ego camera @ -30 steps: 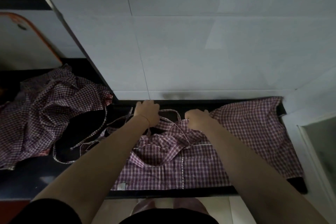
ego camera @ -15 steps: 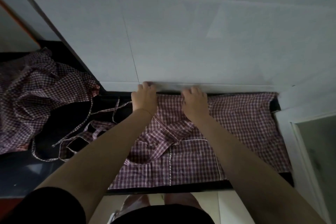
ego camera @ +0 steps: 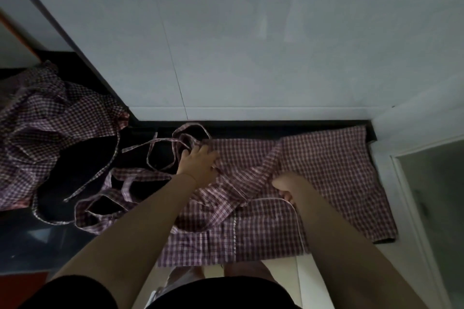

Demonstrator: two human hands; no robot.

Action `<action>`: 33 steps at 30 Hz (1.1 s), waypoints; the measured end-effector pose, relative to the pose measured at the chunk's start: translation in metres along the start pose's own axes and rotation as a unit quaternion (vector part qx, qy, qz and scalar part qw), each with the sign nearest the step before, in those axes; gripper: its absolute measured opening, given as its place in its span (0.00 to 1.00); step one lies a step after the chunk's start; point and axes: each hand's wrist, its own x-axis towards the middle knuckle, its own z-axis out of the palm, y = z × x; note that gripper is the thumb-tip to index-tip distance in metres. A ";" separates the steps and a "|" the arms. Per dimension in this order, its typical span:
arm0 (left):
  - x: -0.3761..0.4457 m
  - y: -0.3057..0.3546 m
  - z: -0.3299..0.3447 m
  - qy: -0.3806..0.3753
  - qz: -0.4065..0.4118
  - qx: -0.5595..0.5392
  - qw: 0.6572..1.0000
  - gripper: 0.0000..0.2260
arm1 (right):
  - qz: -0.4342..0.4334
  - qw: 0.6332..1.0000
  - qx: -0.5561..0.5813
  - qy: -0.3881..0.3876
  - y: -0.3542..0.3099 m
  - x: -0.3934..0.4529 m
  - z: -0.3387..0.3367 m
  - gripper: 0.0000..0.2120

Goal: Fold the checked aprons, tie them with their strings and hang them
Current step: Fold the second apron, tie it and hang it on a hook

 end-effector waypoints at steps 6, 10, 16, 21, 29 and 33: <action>-0.018 -0.020 -0.016 0.038 -0.144 0.073 0.986 0.16 | -0.015 0.999 -0.032 -0.026 0.012 -0.004 -0.001 0.34; -0.023 -0.044 -0.029 0.031 -0.218 0.136 0.966 0.12 | 0.023 0.989 -0.130 0.065 0.015 0.028 0.027 0.65; -0.020 0.007 -0.026 0.021 0.017 -0.062 0.998 0.11 | -0.087 0.991 -0.071 0.071 -0.007 0.014 0.044 0.47; -0.028 0.034 -0.008 -0.123 0.029 -0.093 0.988 0.15 | -0.153 0.984 0.046 0.082 -0.011 -0.009 0.039 0.18; -0.013 0.007 -0.064 0.017 -0.039 -0.215 0.976 0.15 | -0.296 0.929 -0.155 0.159 -0.035 -0.007 0.028 0.06; -0.004 -0.003 -0.088 0.264 -0.105 -0.182 0.941 0.06 | -0.339 0.883 -0.154 0.287 -0.068 -0.005 0.009 0.09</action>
